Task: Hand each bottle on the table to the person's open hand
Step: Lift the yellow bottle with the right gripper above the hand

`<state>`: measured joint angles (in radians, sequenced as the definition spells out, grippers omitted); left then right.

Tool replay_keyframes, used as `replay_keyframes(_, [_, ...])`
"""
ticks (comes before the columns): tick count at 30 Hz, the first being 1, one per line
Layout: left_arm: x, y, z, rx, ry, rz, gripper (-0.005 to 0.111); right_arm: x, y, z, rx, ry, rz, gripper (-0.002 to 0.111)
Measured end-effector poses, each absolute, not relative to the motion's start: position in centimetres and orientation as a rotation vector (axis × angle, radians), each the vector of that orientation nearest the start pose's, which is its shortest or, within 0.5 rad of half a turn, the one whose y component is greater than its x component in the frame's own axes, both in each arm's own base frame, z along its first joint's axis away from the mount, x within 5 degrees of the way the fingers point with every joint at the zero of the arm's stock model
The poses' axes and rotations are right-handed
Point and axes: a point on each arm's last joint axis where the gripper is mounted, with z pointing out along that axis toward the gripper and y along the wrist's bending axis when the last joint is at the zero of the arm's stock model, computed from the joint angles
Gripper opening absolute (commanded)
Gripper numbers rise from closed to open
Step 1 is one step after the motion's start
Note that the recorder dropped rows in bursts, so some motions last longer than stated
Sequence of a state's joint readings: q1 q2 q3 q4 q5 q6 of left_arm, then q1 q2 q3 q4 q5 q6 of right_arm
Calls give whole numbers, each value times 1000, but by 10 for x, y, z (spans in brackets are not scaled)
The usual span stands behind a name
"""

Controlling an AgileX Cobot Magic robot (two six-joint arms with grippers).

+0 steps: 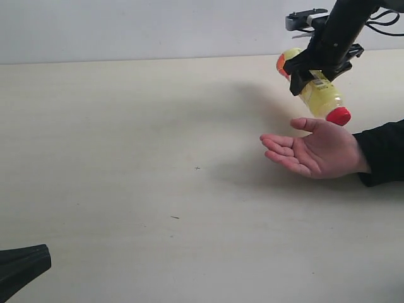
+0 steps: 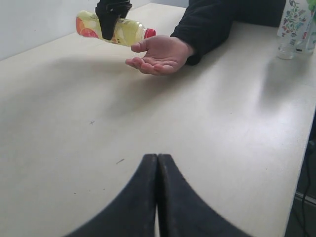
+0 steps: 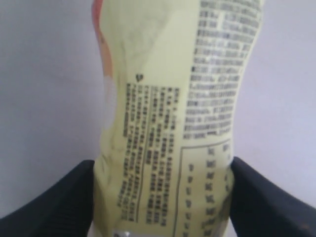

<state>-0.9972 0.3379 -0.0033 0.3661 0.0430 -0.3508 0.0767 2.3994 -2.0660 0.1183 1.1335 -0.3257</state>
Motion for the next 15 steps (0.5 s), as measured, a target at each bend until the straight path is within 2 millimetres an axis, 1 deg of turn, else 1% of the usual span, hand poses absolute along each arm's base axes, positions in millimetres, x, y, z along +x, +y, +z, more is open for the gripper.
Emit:
replay_keyframes(3, [46, -68, 187, 917, 1678, -661, 0, 497, 48, 166, -516, 2872, 126, 0])
replay_keyframes(10, [46, -68, 187, 917, 1678, -661, 0, 494, 48, 193, -476, 2824, 121, 0])
replay_keyframes(15, [46, -68, 187, 917, 1678, -661, 0, 490, 48, 208, -449, 2815, 124, 0])
